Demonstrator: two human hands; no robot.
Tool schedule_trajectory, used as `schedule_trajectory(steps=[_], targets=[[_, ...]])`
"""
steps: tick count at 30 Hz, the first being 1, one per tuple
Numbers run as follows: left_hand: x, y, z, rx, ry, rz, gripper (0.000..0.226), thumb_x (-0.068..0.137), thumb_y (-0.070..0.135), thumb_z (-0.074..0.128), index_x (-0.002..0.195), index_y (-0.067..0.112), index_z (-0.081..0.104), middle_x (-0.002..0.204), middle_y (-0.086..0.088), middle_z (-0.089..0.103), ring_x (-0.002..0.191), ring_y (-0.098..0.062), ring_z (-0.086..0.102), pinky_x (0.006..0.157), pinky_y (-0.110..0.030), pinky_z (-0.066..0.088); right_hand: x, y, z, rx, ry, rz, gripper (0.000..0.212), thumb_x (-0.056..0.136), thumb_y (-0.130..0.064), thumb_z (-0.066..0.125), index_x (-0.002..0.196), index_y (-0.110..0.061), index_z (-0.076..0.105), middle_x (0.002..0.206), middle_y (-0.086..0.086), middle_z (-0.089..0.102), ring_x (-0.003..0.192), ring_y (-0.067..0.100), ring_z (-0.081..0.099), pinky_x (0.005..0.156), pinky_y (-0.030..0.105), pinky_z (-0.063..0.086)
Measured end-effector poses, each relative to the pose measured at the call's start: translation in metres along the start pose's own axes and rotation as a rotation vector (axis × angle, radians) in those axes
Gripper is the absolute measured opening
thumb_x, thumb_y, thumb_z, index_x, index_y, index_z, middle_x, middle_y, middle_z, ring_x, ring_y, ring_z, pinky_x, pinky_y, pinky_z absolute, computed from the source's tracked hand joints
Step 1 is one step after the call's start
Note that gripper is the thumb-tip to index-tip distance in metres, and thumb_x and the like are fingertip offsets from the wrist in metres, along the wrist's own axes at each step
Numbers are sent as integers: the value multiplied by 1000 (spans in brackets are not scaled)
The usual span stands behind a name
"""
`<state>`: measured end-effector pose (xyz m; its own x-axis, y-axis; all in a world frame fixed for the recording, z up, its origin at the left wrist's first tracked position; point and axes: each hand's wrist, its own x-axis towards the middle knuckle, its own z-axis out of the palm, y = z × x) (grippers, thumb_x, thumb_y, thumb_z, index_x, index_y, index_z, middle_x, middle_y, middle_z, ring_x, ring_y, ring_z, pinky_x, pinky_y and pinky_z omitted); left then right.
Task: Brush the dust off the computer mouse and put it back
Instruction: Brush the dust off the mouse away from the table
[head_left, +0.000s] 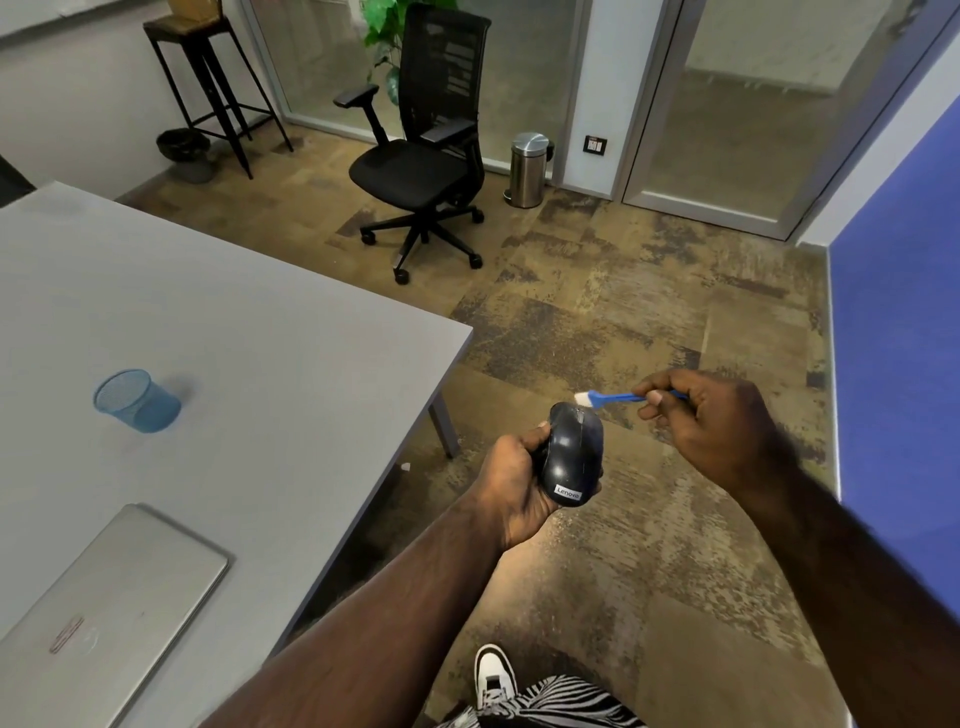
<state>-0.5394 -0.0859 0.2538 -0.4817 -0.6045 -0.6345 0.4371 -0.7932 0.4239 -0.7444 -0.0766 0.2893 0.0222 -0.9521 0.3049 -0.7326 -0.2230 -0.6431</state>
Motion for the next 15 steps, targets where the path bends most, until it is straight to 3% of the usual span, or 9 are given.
schedule_trajectory(steps=[3,9,15], targets=[[1,1,0,11,15,8,47,103,27,28,135,0,50,126,-25,55,90,-35,59,79,-46,50,0,-4,0,38,-80,-75,24,88,3,62,93,-18,73,74,-10,72,71,0,70,61,21,57],[0,1,-6,25,8,8,46,102,26,29,131,-1,53,121,-24,56,90,-34,60,80,-45,50,4,1,-1,-17,-30,-43,24,88,3,62,95,-17,74,76,-14,69,72,-5,68,64,18,57],[2,1,-8,36,21,17,45,101,25,30,125,0,58,116,-23,59,86,-33,61,80,-43,50,6,-1,-7,1,-99,-76,29,86,7,62,91,-19,73,79,-12,71,74,-2,70,63,15,56]])
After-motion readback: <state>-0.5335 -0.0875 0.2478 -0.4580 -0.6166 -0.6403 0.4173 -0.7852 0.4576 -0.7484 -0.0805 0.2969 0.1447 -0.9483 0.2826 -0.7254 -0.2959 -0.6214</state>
